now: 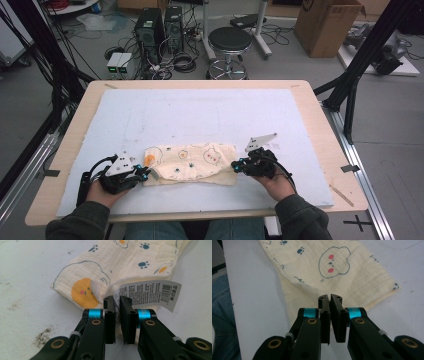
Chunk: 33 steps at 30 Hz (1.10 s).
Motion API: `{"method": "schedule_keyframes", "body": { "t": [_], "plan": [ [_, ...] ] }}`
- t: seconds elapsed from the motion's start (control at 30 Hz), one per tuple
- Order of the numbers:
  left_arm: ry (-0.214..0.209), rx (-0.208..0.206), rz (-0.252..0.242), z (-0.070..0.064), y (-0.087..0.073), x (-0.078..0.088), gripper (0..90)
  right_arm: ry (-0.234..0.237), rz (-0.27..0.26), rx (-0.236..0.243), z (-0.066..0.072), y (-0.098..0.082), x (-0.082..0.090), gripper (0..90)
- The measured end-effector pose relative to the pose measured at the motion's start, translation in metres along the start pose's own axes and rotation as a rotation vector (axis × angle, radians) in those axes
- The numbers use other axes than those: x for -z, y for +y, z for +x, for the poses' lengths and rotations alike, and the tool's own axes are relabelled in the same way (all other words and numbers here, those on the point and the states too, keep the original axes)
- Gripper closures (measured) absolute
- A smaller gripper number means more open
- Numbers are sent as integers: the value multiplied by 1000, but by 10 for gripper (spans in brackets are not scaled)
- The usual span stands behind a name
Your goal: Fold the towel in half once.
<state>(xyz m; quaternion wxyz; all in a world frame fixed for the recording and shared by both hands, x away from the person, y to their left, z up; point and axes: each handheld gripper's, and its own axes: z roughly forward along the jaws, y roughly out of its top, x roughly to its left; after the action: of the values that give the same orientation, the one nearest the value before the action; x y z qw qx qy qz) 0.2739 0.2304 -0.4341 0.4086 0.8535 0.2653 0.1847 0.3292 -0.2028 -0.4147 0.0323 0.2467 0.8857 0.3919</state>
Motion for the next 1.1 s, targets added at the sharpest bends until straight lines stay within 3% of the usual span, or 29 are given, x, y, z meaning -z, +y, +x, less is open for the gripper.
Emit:
{"method": "schedule_keyframes", "body": {
  "t": [0.37,0.53,0.63,0.7,0.83,0.93,1.1],
  "plan": [
    [-8,0,15,-2,-2,0,817,38,30,13,5,-9,-2,849],
    [-18,8,26,-3,-2,1,715,55,46,26,5,-11,-4,819],
    [-19,14,30,-2,-2,4,617,81,49,16,4,-11,-2,753],
    [-19,21,20,0,-3,8,544,99,44,13,4,-10,0,708],
    [-14,23,3,1,-1,16,480,117,14,23,4,-7,7,649],
    [-7,31,-17,4,2,23,460,130,-8,24,4,-3,10,642],
    [-4,40,-57,7,8,30,463,111,-16,25,4,3,7,668]
  ]
}}
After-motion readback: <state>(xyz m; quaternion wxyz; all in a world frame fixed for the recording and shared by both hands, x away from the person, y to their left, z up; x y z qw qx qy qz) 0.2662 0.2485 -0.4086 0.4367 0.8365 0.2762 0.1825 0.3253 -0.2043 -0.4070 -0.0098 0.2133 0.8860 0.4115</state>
